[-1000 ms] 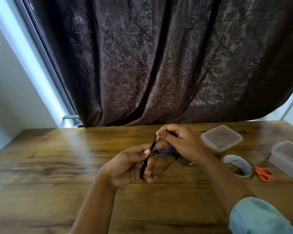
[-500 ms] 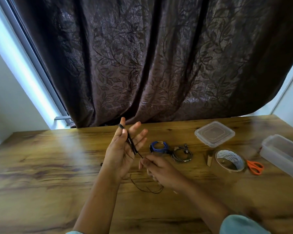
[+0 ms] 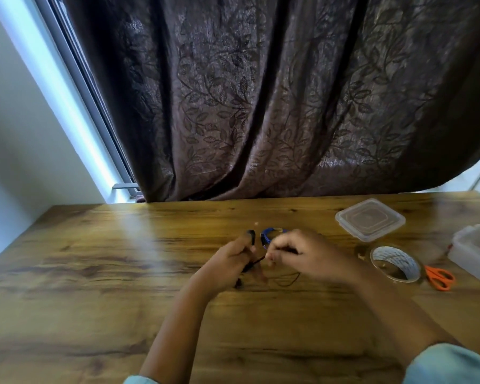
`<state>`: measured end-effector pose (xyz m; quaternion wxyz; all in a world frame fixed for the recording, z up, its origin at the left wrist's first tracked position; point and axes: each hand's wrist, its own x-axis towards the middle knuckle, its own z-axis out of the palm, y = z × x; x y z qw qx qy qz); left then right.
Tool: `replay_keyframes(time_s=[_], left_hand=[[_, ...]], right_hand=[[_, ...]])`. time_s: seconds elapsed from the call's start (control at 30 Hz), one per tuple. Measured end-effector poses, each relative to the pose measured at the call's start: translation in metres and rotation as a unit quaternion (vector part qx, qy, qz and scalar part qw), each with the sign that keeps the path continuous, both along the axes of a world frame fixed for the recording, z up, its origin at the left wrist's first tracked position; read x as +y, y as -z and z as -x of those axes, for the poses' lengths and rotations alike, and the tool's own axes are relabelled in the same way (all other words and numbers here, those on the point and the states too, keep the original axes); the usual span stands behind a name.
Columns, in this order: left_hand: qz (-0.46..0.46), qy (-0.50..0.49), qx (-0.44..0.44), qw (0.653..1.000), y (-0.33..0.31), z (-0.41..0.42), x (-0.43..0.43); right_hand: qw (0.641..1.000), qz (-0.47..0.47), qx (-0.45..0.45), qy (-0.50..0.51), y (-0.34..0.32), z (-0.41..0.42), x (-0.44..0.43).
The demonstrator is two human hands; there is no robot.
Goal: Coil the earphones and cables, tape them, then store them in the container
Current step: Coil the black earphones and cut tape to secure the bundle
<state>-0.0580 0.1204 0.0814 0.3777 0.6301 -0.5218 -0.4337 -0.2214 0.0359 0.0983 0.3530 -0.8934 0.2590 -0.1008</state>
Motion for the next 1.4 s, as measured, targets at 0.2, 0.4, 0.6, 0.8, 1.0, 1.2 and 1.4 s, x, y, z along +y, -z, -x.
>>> replay_keyframes(time_s=[0.2, 0.4, 0.6, 0.8, 1.0, 1.2, 1.4], left_hand=[[-0.047, 0.093, 0.325, 0.94, -0.008, 0.001, 0.016], [0.025, 0.161, 0.511, 0.844, -0.003, -0.003, 0.014], [0.12, 0.081, 0.552, 0.821, -0.005, 0.002, 0.009], [0.225, -0.125, 0.476, 0.841, -0.011, -0.005, -0.004], [0.224, -0.2, 0.307, 0.903, -0.003, -0.02, -0.009], [0.082, -0.152, 0.031, 0.984, 0.007, -0.027, -0.004], [-0.003, -0.011, 0.229, 0.973, -0.003, 0.0, 0.003]], right_hand=[[0.981, -0.032, -0.189, 0.03, -0.023, -0.002, -0.012], [0.937, -0.114, -0.321, 0.077, -0.01, -0.021, -0.015], [0.932, -0.146, -0.305, 0.13, 0.027, -0.034, -0.006], [0.966, -0.127, -0.209, 0.079, 0.059, -0.039, 0.024], [0.993, -0.061, -0.092, 0.034, 0.054, -0.024, 0.027], [0.992, 0.122, -0.028, 0.03, 0.005, -0.006, 0.011], [0.977, 0.16, -0.126, 0.058, -0.024, -0.011, -0.015]])
